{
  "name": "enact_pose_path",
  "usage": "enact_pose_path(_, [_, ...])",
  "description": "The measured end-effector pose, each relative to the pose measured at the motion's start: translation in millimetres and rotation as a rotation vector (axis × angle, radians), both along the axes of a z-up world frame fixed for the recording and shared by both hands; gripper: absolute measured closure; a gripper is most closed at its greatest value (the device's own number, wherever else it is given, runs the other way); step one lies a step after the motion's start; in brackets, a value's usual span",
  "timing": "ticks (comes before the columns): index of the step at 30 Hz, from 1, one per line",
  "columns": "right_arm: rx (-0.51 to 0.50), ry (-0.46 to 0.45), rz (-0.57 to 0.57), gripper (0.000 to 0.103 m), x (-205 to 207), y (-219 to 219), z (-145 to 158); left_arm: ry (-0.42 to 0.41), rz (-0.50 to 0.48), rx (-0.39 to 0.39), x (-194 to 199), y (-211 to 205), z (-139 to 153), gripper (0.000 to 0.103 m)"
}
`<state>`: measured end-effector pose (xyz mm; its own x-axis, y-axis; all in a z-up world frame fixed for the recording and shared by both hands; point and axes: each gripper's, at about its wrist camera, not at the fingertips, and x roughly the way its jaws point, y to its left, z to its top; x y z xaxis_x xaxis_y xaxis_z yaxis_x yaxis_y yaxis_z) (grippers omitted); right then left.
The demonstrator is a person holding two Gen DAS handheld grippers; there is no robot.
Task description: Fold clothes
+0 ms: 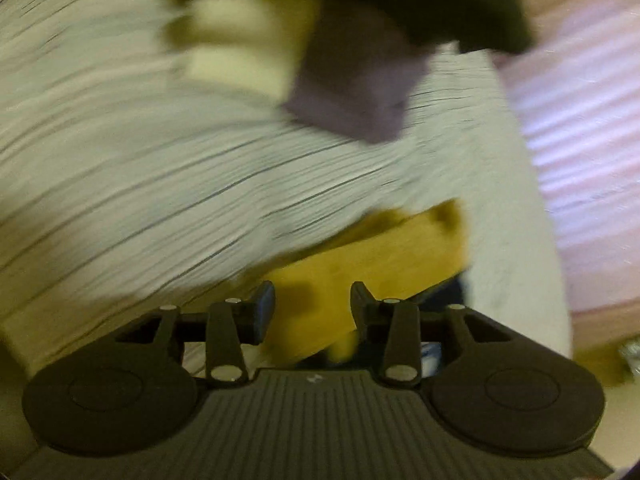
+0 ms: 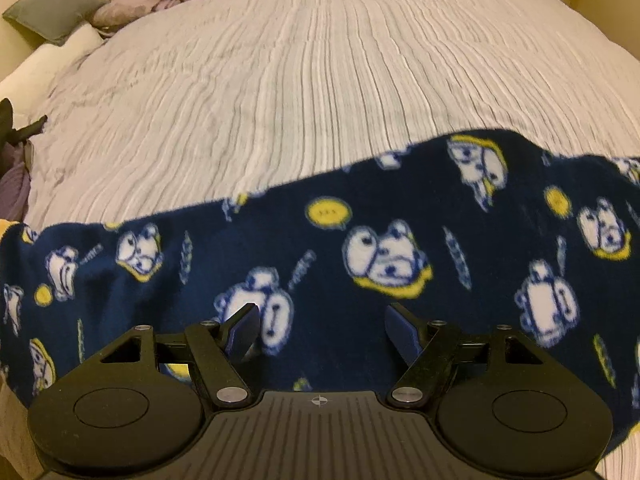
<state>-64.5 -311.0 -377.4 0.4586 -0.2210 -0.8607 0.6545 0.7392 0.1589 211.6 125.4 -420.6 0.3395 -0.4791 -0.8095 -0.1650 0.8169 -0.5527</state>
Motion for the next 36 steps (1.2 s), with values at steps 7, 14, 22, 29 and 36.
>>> enact_pose_path(7, [-0.008,0.016,0.008,0.03,-4,5,-2,-0.022,0.08,-0.144,-7,14,-9,0.1])
enact_pose_path(14, [-0.015,0.02,-0.005,0.03,-10,9,-4,-0.208,-0.073,0.075,-25,13,16,0.099])
enact_pose_path(22, [-0.092,0.017,-0.017,0.03,-32,12,7,-0.308,-0.129,0.5,-24,-19,34,0.093])
enact_pose_path(29, [-0.128,0.063,0.0,0.03,-91,2,-3,-0.48,-0.563,0.343,-71,-111,60,0.089])
enact_pose_path(36, [-0.148,0.099,0.023,0.03,-154,-8,-13,-0.312,-0.62,0.491,-141,-162,18,0.085])
